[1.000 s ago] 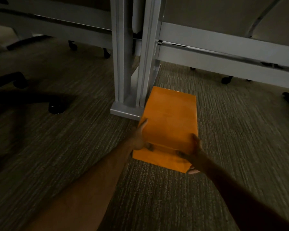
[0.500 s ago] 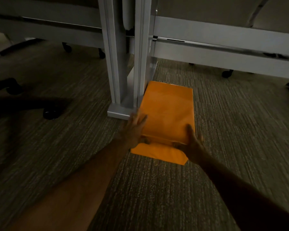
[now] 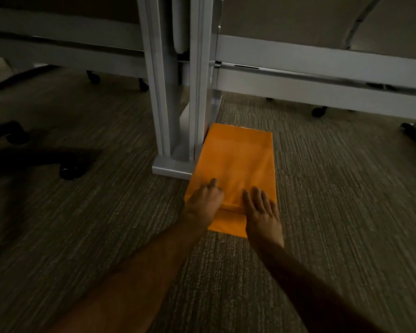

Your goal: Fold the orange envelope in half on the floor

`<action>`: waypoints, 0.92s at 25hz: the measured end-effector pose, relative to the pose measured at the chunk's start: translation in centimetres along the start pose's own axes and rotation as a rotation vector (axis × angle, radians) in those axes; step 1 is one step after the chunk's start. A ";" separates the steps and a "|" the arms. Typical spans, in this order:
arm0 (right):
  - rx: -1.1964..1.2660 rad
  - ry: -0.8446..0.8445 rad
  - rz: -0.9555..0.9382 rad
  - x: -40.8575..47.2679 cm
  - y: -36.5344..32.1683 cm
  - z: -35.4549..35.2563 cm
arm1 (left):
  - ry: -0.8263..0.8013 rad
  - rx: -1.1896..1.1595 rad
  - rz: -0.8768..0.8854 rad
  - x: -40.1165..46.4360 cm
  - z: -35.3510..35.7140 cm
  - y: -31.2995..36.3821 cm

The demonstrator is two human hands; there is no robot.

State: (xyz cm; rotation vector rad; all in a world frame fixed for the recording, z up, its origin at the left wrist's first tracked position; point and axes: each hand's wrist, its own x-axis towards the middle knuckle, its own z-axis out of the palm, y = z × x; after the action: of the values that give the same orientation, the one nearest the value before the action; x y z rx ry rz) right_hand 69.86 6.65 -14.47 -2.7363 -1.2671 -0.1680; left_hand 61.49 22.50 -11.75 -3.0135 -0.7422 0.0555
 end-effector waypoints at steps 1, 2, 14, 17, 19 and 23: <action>-0.005 -0.006 -0.002 0.2 0.1 -0.4 | -0.017 0.012 -0.005 0.0 0.2 0.2; -0.015 -0.017 -0.012 0.6 0.3 -0.8 | -0.021 0.029 -0.006 0.0 0.4 0.4; 0.005 -0.180 0.004 2.4 0.3 -3.3 | 0.063 -0.241 -0.055 -3.8 1.5 1.2; 0.010 -0.244 0.031 2.0 -0.2 -5.0 | -0.019 -0.242 -0.090 -4.3 -0.8 1.2; 0.066 -0.313 0.045 1.3 -0.2 -6.0 | -0.106 -0.233 -0.061 -4.9 -2.5 1.5; 0.283 -0.358 0.066 -1.2 0.0 -8.6 | -0.142 -0.201 0.005 -8.1 -4.4 1.3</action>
State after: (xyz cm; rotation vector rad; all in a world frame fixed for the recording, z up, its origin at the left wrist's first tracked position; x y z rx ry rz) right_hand 68.72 4.43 -6.17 -2.6268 -1.1630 0.4908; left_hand 55.15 17.43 -7.20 -3.2293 -0.7976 0.2102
